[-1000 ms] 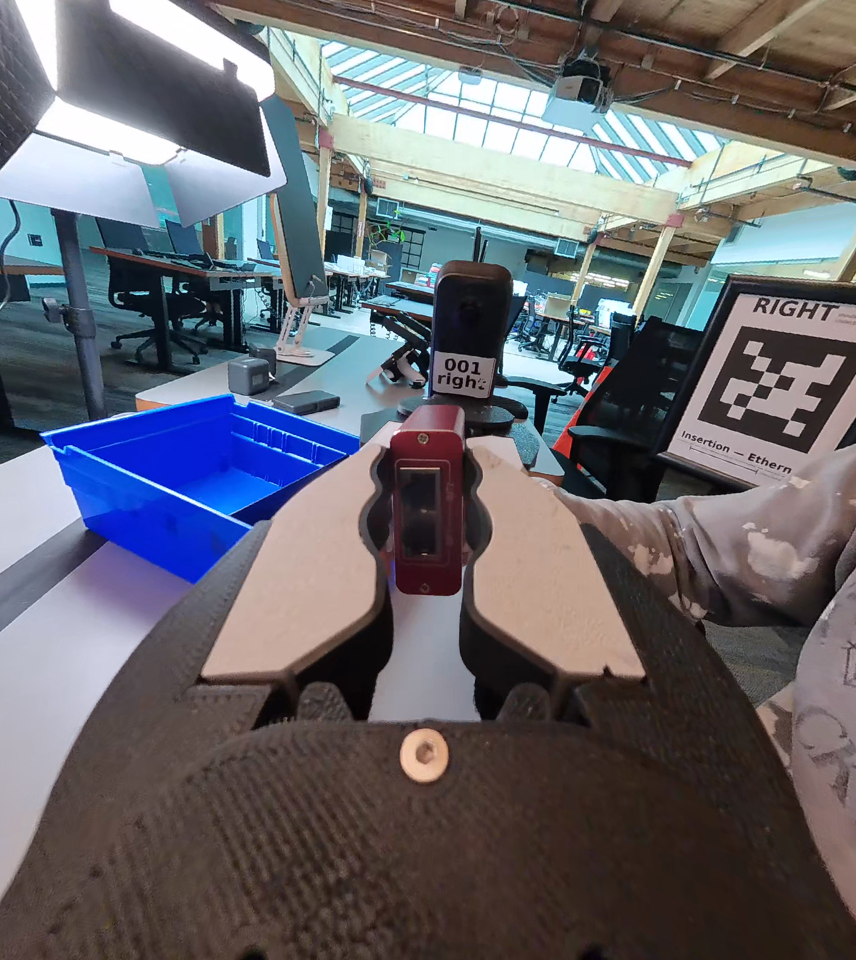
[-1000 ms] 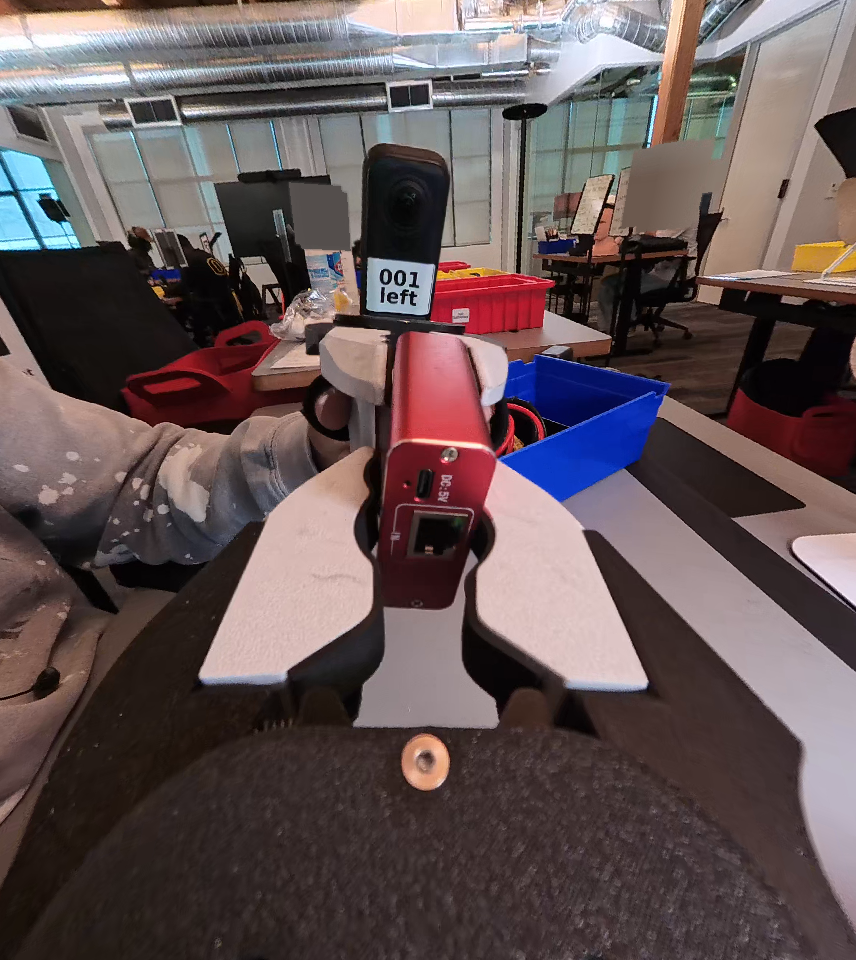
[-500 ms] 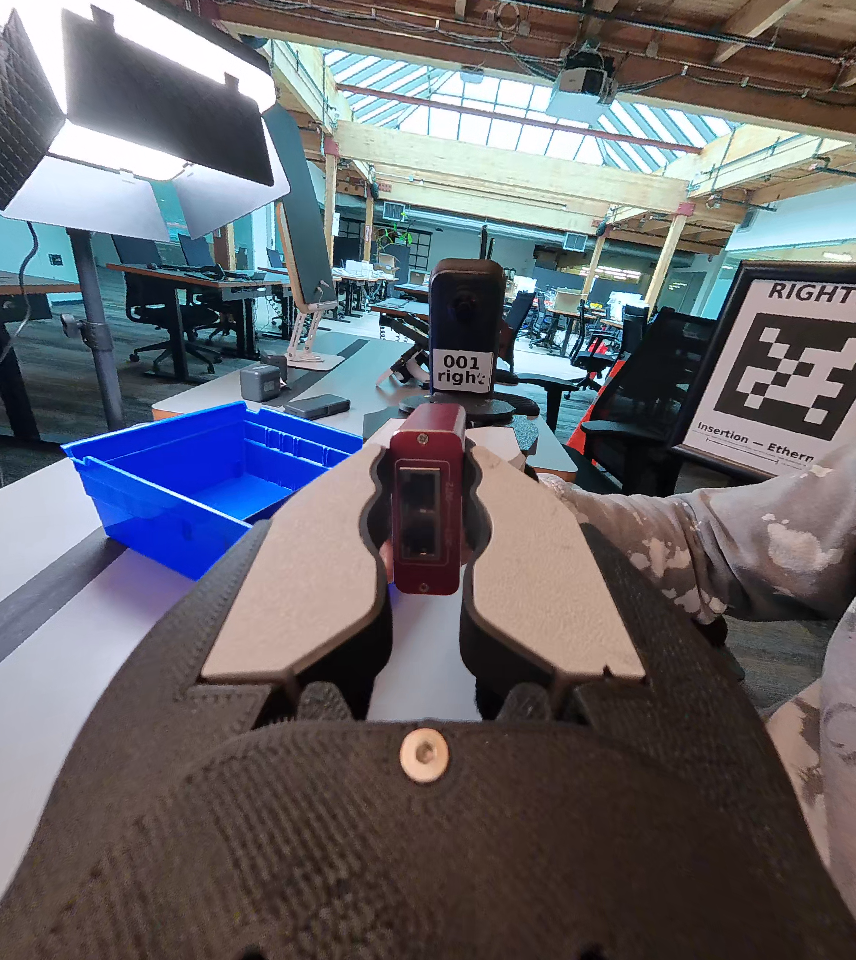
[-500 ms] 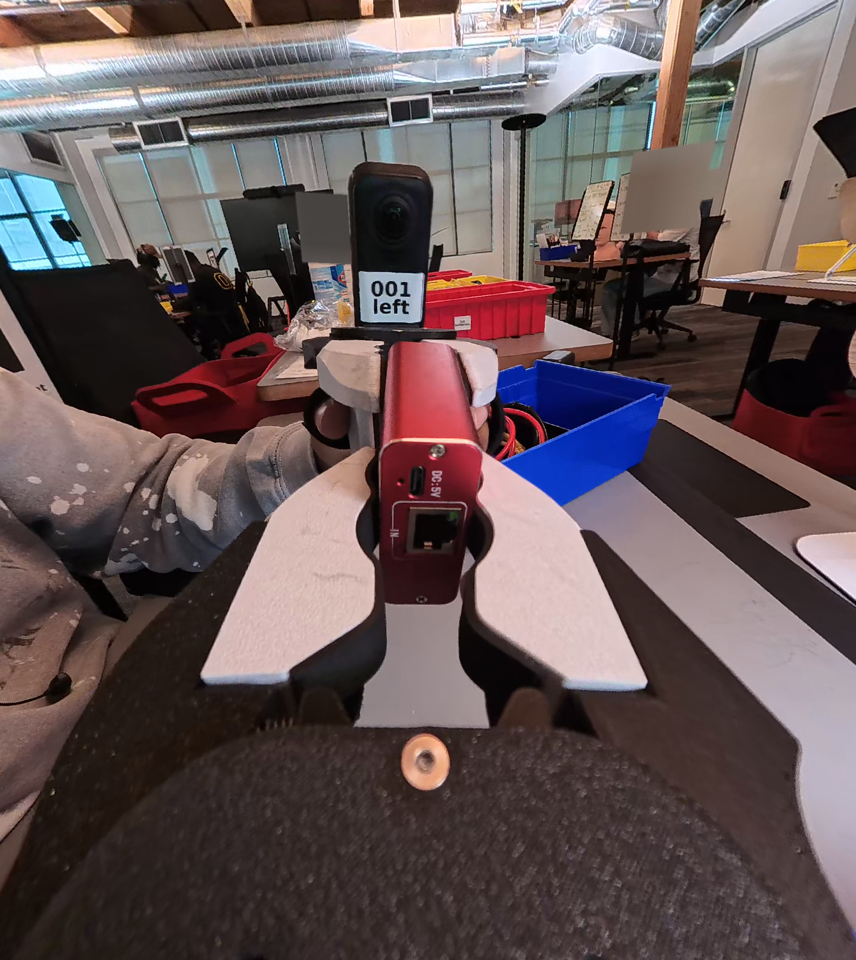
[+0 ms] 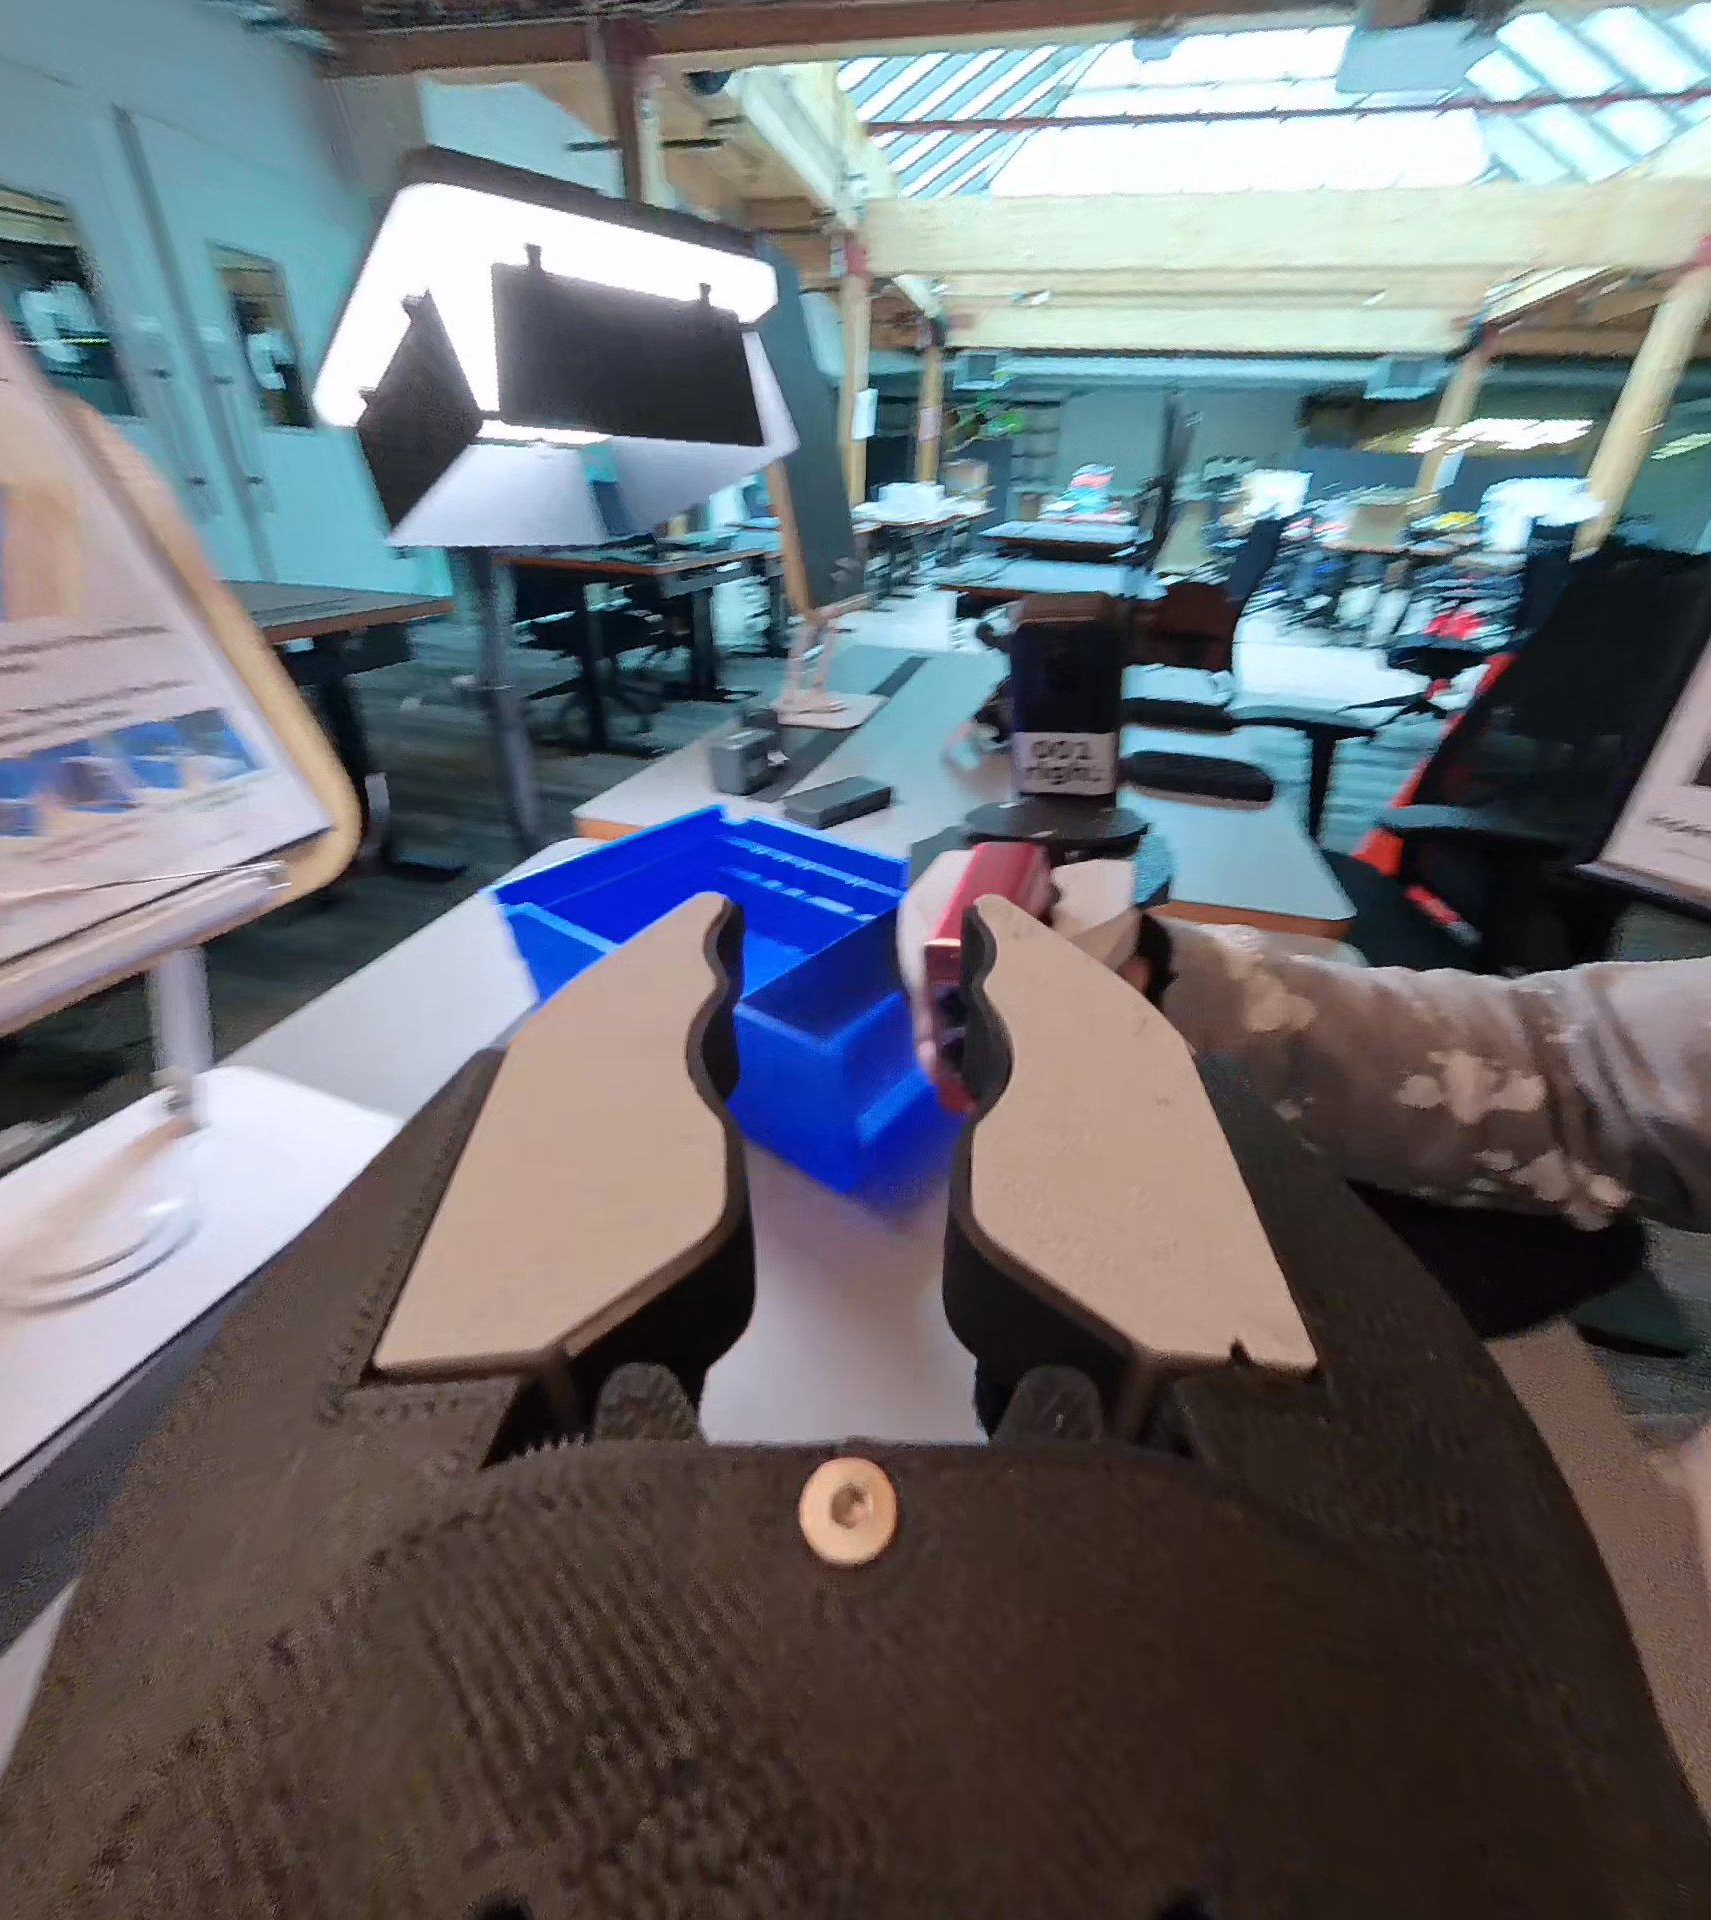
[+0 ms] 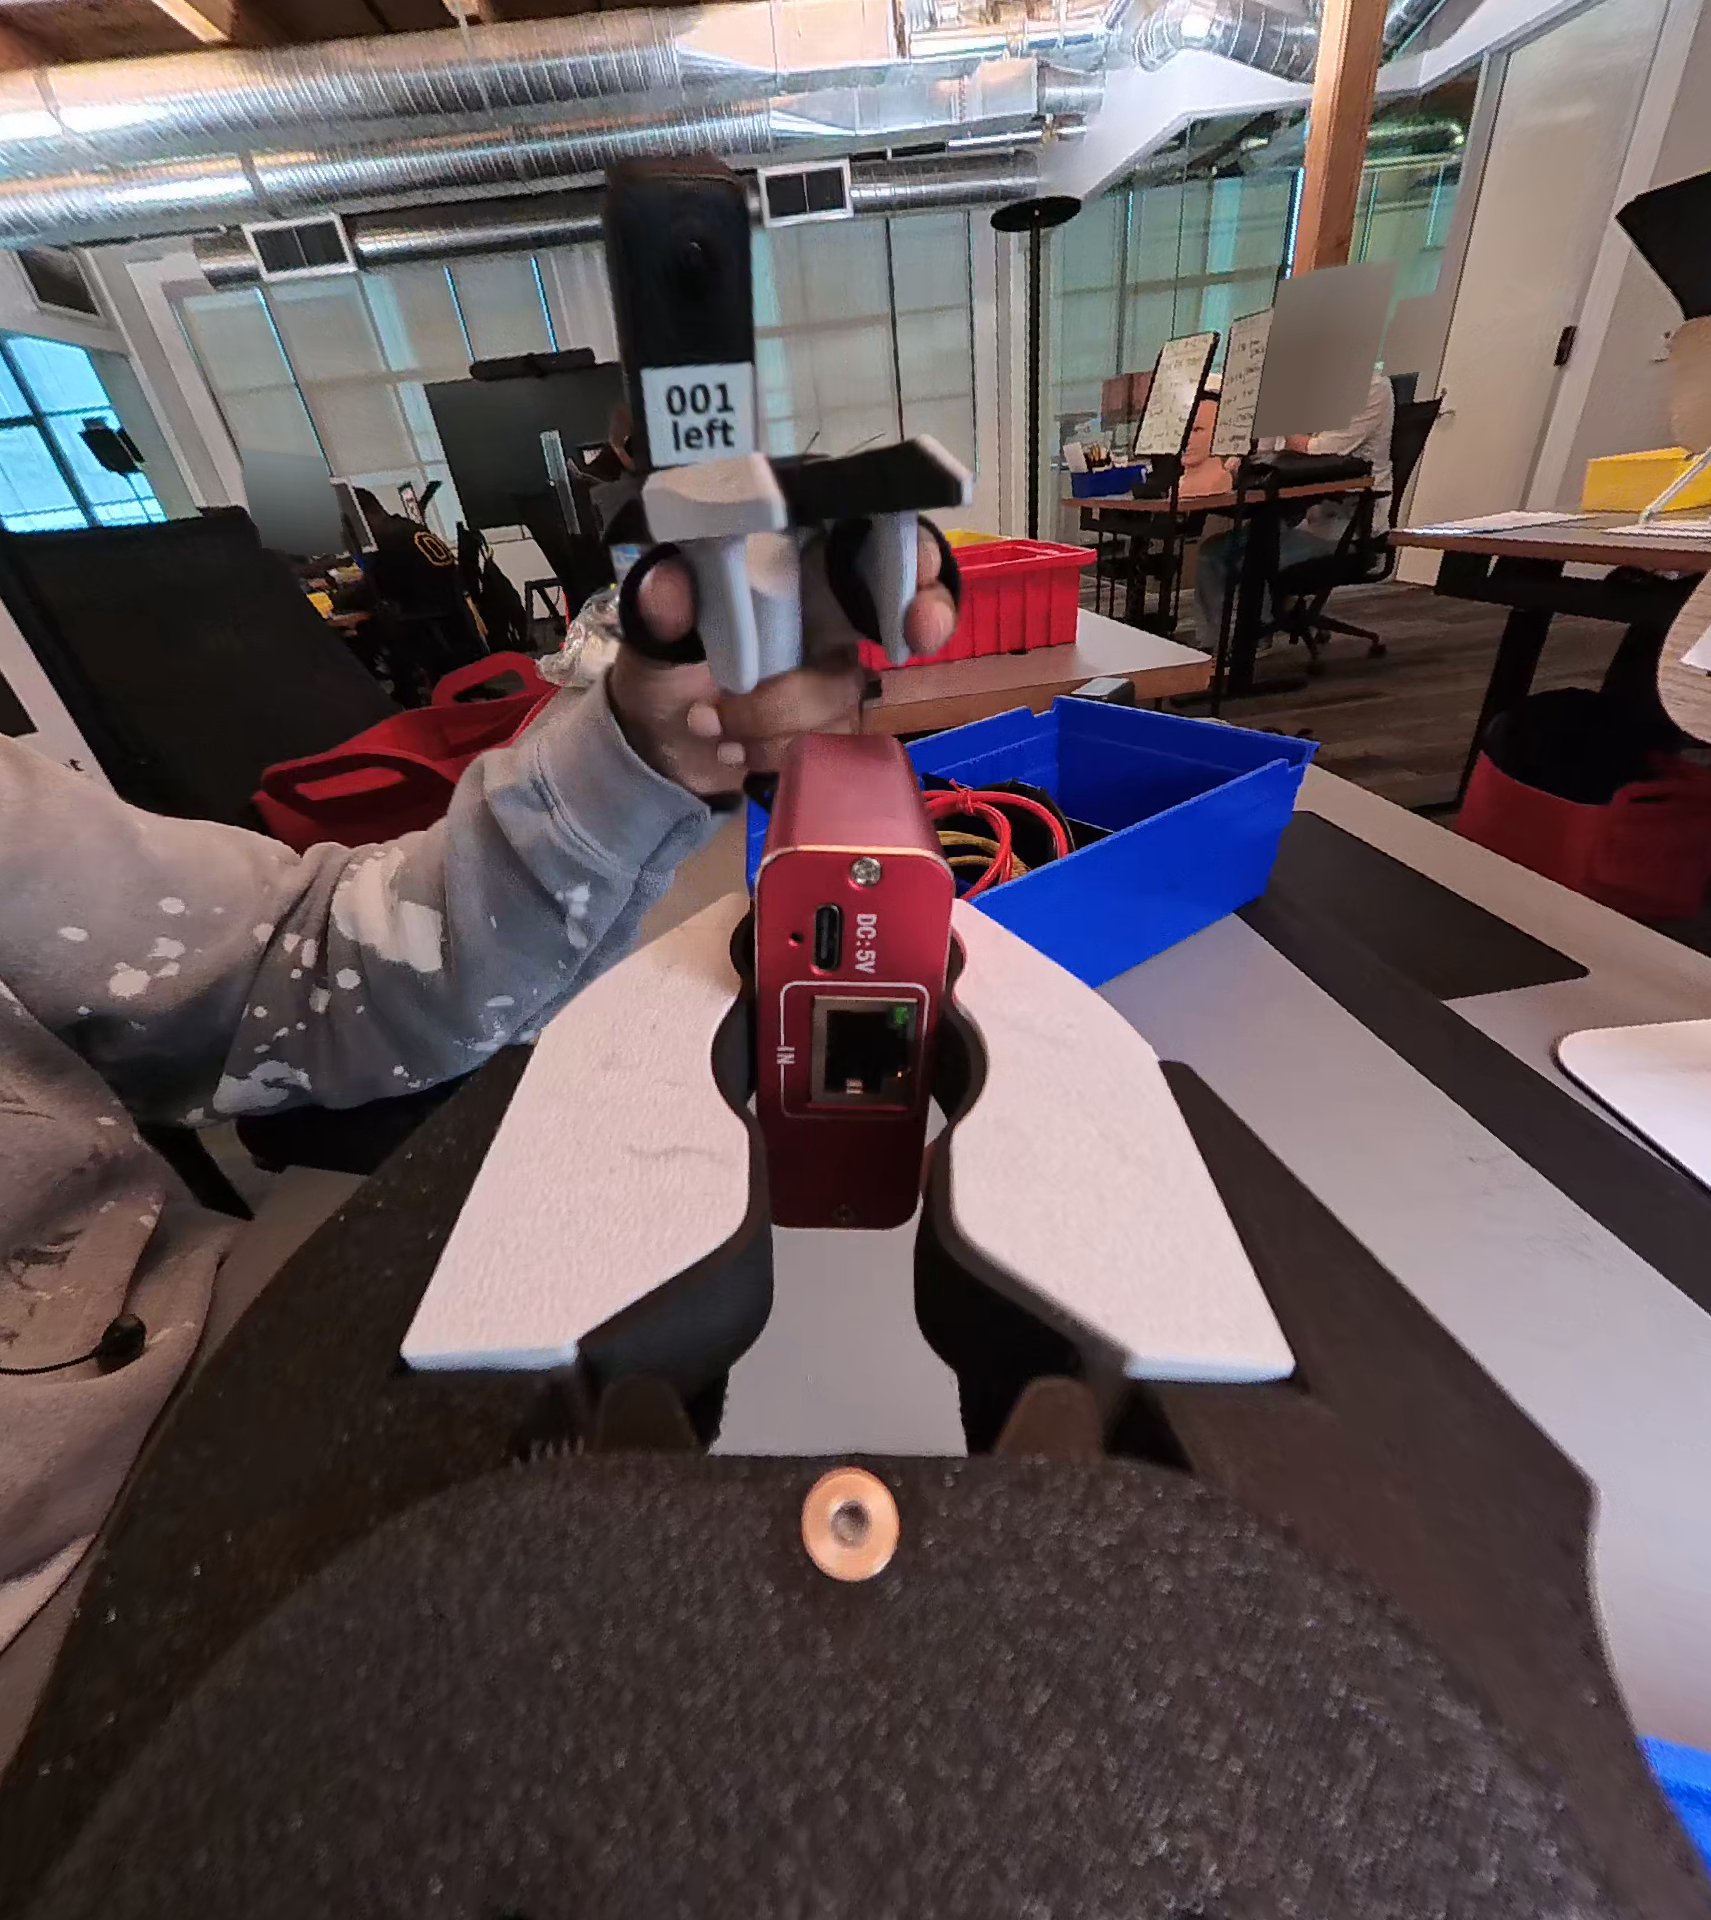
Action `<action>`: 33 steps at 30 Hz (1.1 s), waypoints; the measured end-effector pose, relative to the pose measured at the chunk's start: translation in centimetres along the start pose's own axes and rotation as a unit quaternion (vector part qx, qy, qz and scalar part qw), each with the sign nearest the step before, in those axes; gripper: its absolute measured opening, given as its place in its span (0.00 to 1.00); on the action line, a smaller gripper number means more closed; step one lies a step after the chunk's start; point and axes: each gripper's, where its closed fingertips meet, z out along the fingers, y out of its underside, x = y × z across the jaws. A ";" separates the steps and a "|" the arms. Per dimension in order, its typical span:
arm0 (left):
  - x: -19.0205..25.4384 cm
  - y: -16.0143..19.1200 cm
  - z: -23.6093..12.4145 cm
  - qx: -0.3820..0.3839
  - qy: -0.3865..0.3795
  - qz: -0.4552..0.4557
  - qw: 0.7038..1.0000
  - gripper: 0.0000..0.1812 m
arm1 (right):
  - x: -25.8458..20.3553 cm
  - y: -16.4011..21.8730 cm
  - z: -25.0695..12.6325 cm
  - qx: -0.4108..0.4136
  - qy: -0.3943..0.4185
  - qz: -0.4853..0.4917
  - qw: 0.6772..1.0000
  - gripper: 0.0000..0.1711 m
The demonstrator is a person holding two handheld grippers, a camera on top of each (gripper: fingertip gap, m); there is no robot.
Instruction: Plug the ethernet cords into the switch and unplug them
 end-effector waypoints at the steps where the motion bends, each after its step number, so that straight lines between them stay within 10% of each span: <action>1: -0.9 -0.3 -1.0 -0.010 -0.025 0.008 1.000 0.22 | 0.1 -0.1 -0.1 0.003 0.001 0.002 1.000 0.17; 6: -6.4 0.8 -7.1 -0.114 -0.181 0.034 0.976 0.21 | 0.7 -0.4 -0.8 0.020 0.006 0.016 1.000 0.17; 14: -14.2 7.0 -17.0 -0.323 -0.385 0.082 0.861 0.20 | 1.5 -0.6 -1.4 0.042 0.015 0.033 0.998 0.17; 21: -15.0 14.1 -14.2 -0.442 -0.299 0.099 0.840 0.17 | 1.7 -0.7 -1.9 0.042 0.022 0.029 0.998 0.17; 33: -16.6 19.2 -15.8 -0.673 -0.063 0.252 0.692 0.18 | 1.7 -0.9 -2.3 0.062 0.005 0.043 0.997 0.17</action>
